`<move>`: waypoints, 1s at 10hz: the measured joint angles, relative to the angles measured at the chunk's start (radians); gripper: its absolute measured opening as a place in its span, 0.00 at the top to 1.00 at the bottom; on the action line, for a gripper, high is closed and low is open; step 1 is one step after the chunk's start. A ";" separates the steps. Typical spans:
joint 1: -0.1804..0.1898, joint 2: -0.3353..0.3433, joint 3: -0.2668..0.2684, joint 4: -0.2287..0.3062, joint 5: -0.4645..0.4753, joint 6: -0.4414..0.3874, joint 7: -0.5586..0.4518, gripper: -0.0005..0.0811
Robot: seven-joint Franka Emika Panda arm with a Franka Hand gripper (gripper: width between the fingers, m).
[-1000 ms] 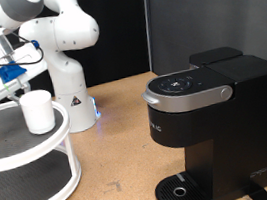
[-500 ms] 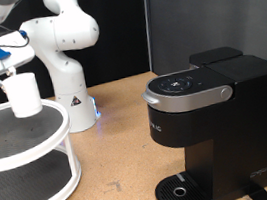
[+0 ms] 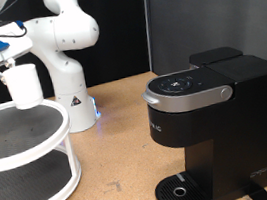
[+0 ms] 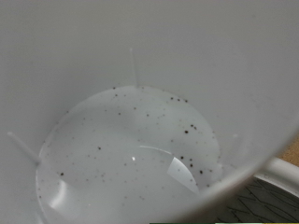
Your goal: Make a cup of coffee with the keurig machine
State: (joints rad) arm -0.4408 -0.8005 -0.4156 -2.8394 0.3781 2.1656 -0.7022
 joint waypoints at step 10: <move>0.254 0.167 0.162 0.033 0.177 0.187 0.068 0.91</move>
State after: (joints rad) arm -0.1869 -0.6337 -0.2534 -2.8061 0.5555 2.3525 -0.6338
